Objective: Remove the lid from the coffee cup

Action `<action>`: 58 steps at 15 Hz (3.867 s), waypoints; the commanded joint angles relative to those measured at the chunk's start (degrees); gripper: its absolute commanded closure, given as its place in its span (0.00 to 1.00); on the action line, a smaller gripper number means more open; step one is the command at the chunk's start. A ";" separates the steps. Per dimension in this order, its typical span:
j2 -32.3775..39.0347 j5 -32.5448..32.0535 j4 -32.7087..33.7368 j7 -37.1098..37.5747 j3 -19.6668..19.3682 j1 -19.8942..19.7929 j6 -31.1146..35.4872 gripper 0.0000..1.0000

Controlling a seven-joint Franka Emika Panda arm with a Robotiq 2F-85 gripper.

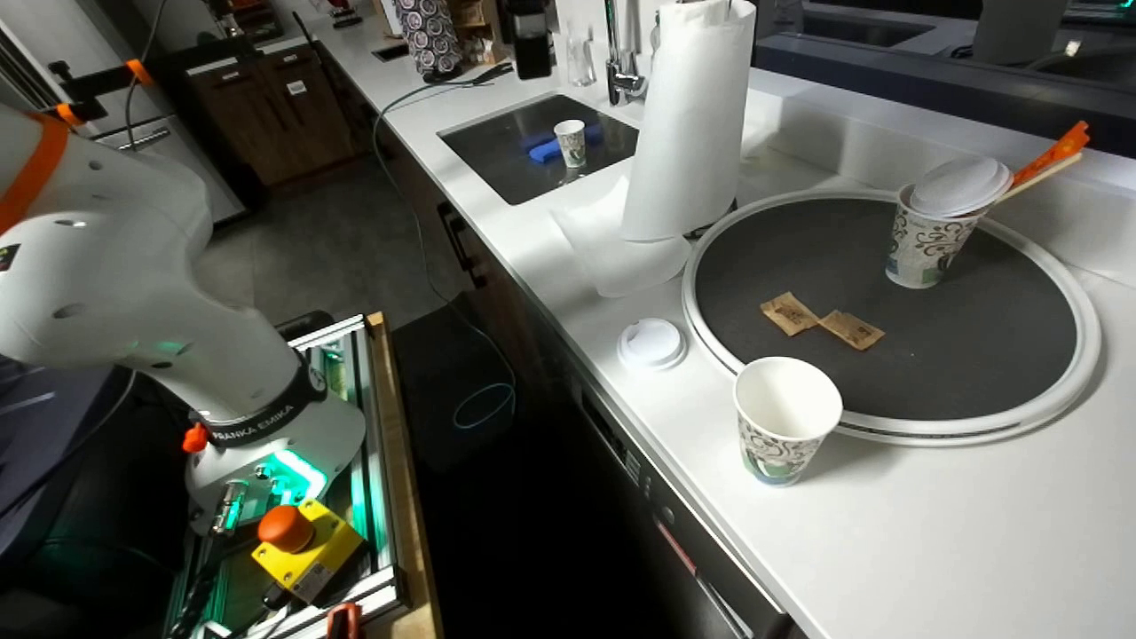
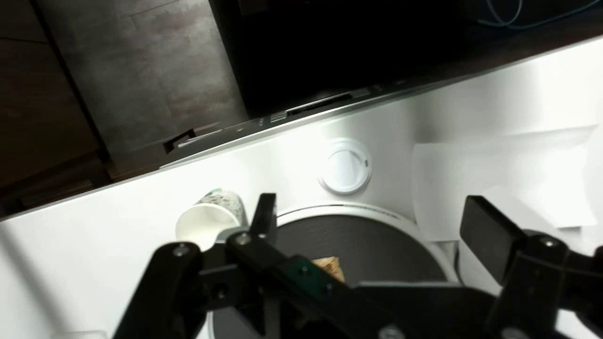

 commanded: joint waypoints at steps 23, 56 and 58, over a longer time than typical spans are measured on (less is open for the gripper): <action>32.57 -25.20 19.27 47.03 5.51 -1.36 27.40 0.00; 68.61 -9.68 49.98 58.59 1.33 6.25 42.55 0.00; 68.90 -9.21 50.15 58.18 1.05 6.11 46.15 0.00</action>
